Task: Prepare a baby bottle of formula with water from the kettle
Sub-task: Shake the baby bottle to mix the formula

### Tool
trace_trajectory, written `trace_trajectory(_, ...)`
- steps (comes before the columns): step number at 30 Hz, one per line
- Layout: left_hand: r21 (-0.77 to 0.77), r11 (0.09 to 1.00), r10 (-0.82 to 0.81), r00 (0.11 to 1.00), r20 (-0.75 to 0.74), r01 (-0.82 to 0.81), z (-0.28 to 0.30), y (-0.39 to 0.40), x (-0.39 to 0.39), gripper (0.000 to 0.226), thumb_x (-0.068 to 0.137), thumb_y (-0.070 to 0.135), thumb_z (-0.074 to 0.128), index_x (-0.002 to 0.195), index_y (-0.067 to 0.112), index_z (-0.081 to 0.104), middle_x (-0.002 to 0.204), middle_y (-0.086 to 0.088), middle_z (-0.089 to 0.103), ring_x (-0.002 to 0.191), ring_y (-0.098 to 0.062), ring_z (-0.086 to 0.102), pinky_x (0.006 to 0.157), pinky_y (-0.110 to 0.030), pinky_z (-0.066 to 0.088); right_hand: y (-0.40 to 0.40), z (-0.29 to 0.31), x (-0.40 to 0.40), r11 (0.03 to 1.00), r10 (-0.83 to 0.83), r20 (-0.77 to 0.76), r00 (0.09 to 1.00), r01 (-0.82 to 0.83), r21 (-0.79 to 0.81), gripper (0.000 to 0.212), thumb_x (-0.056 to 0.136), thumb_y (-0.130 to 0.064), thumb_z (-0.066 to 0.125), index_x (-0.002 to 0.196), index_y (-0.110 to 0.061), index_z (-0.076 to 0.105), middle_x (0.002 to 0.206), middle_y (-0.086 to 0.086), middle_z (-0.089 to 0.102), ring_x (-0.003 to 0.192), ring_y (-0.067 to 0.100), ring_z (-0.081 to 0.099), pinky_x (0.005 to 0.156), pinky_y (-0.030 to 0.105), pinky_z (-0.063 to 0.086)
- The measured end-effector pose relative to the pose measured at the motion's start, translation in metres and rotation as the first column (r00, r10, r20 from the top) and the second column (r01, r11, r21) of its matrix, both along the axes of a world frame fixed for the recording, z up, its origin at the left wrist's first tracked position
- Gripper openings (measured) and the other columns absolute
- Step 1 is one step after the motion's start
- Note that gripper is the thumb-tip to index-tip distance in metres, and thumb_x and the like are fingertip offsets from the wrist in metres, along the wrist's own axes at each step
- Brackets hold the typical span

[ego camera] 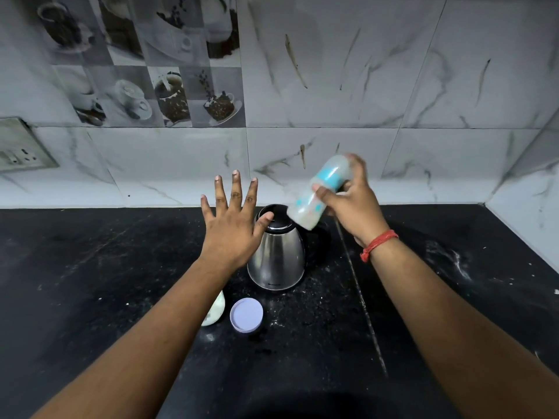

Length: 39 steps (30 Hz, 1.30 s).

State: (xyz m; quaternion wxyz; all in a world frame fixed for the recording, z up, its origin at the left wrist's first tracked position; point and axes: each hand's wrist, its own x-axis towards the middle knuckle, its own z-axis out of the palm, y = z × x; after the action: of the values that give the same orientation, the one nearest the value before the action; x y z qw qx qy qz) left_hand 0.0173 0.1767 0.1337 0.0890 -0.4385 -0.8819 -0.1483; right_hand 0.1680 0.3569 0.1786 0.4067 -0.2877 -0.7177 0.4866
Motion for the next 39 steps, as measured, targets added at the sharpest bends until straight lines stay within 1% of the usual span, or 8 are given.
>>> trace_trajectory(4,0.011,1.000,-0.001,1.000,0.007,0.001,0.001,0.003,0.000,0.082,0.091,0.074,-0.005,0.162,0.032,-0.012,0.169,-0.005,-0.026,0.154,-0.035,-0.028,0.123,-0.066,-0.006,0.004,-0.002,0.002,0.993,-0.106,-0.183,0.977,0.094,-0.078,0.075,0.083,-0.033,0.079,0.140,-0.040,0.030,0.112,0.000,0.066,0.094,0.022,0.073,0.084,0.051,0.062)
trace_trajectory(7,0.001,1.000,-0.004,1.000,-0.014,0.004,0.002,0.002,0.000,0.083,0.091,0.074,-0.006,0.162,0.033,-0.013,0.170,-0.005,-0.025,0.155,-0.036,-0.027,0.123,-0.067,-0.005,0.000,0.002,0.002,0.998,0.057,0.093,0.994,-0.060,0.034,0.078,0.083,-0.029,0.081,0.142,-0.040,0.032,0.102,-0.002,0.066,0.091,0.021,0.071,0.087,0.046,0.060)
trace_trajectory(11,0.017,1.000,0.002,1.000,0.004,-0.002,0.002,0.005,-0.002,0.081,0.092,0.073,-0.004,0.162,0.033,-0.013,0.170,-0.005,-0.025,0.155,-0.035,-0.027,0.123,-0.066,-0.005,0.002,-0.002,0.003,0.999,-0.037,-0.103,0.994,0.034,-0.031,0.076,0.087,-0.025,0.078,0.144,-0.035,0.029,0.108,0.002,0.065,0.093,0.021,0.072,0.083,0.049,0.062)
trace_trajectory(20,0.005,1.000,-0.011,1.000,-0.025,0.011,0.002,0.007,-0.002,0.081,0.092,0.073,-0.004,0.162,0.033,-0.013,0.170,-0.005,-0.025,0.155,-0.036,-0.027,0.123,-0.067,-0.005,0.004,0.009,0.001,0.995,0.079,0.121,0.990,-0.085,0.044,0.078,0.083,-0.030,0.081,0.141,-0.045,0.031,0.110,0.004,0.066,0.094,0.022,0.072,0.085,0.046,0.062)
trace_trajectory(24,0.014,1.000,0.000,1.000,-0.001,0.000,0.004,0.009,-0.002,0.082,0.091,0.073,-0.004,0.162,0.033,-0.013,0.170,-0.006,-0.025,0.155,-0.036,-0.027,0.124,-0.066,-0.005,0.009,0.006,0.004,0.998,-0.041,-0.098,0.994,0.037,-0.041,0.076,0.088,-0.027,0.077,0.143,-0.042,0.026,0.115,0.002,0.064,0.097,0.021,0.072,0.083,0.050,0.062)
trace_trajectory(27,0.008,1.000,-0.021,0.999,-0.033,0.021,0.003,0.008,-0.001,0.082,0.092,0.073,-0.004,0.163,0.032,-0.010,0.170,-0.006,-0.023,0.155,-0.036,-0.025,0.123,-0.068,-0.003,0.002,0.005,0.002,0.995,0.088,0.132,0.987,-0.094,0.037,0.077,0.084,-0.028,0.080,0.142,-0.044,0.032,0.109,0.000,0.064,0.097,0.023,0.071,0.089,0.046,0.060)
trace_trajectory(30,-0.005,1.000,-0.017,0.999,-0.032,0.017,0.004,0.010,-0.001,0.082,0.092,0.073,-0.005,0.163,0.031,-0.010,0.170,-0.006,-0.023,0.155,-0.037,-0.025,0.123,-0.068,-0.003,0.004,0.001,0.000,0.998,-0.018,-0.076,0.997,0.014,-0.061,0.076,0.088,-0.025,0.076,0.145,-0.039,0.027,0.110,-0.003,0.063,0.096,0.020,0.072,0.084,0.049,0.062)
trace_trajectory(39,-0.006,1.000,-0.026,0.999,-0.048,0.026,0.002,0.008,-0.001,0.081,0.093,0.072,-0.002,0.163,0.033,-0.010,0.170,-0.005,-0.024,0.155,-0.036,-0.025,0.123,-0.067,-0.005,0.001,0.004,0.002,0.997,0.070,0.154,0.986,-0.074,0.021,0.078,0.083,-0.031,0.081,0.142,-0.043,0.032,0.104,0.000,0.065,0.091,0.021,0.071,0.084,0.046,0.061)
